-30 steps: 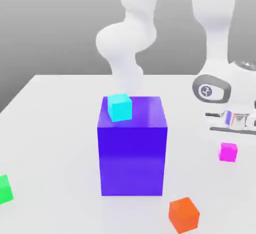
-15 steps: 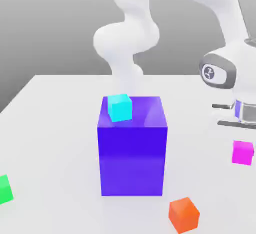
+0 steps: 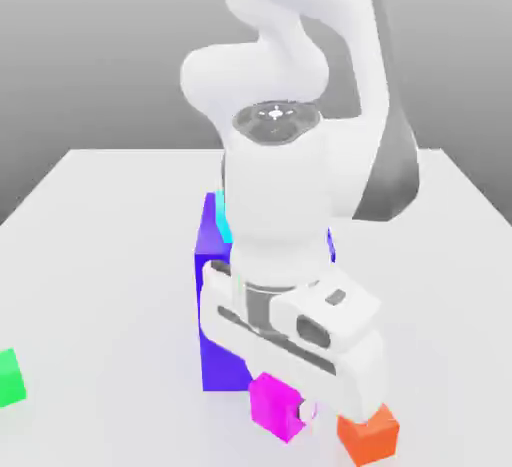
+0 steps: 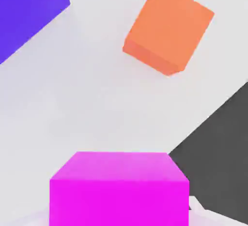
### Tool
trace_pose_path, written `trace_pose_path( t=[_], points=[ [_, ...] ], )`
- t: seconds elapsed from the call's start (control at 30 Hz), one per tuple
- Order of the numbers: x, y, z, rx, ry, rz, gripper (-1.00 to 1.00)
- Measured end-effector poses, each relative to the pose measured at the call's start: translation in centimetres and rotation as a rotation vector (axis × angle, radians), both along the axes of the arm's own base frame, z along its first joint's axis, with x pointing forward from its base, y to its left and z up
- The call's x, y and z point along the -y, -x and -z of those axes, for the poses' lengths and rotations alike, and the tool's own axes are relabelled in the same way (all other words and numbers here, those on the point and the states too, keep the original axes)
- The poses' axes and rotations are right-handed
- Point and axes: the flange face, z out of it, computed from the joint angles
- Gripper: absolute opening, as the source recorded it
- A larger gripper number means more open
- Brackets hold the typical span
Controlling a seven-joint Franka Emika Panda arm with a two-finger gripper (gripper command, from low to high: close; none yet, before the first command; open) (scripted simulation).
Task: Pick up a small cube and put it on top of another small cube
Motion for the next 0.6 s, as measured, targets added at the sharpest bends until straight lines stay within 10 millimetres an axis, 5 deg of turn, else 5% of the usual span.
trace_pose_path(
  t=[0.2,0.33,0.4,0.5,0.53,0.6],
  points=[
    [15.0,3.4,-0.7,-0.015,0.019,0.149,-1.0],
    [25.2,9.1,-1.4,-0.031,0.029,0.259,-1.0],
    [28.0,11.5,0.1,-0.045,0.029,0.293,-1.0],
    [28.8,12.2,3.4,-0.049,0.029,0.303,-1.0],
    [28.8,12.3,4.6,-0.05,0.028,0.305,1.0],
    [28.8,12.3,4.6,-0.05,0.028,0.305,1.0]
  ],
)
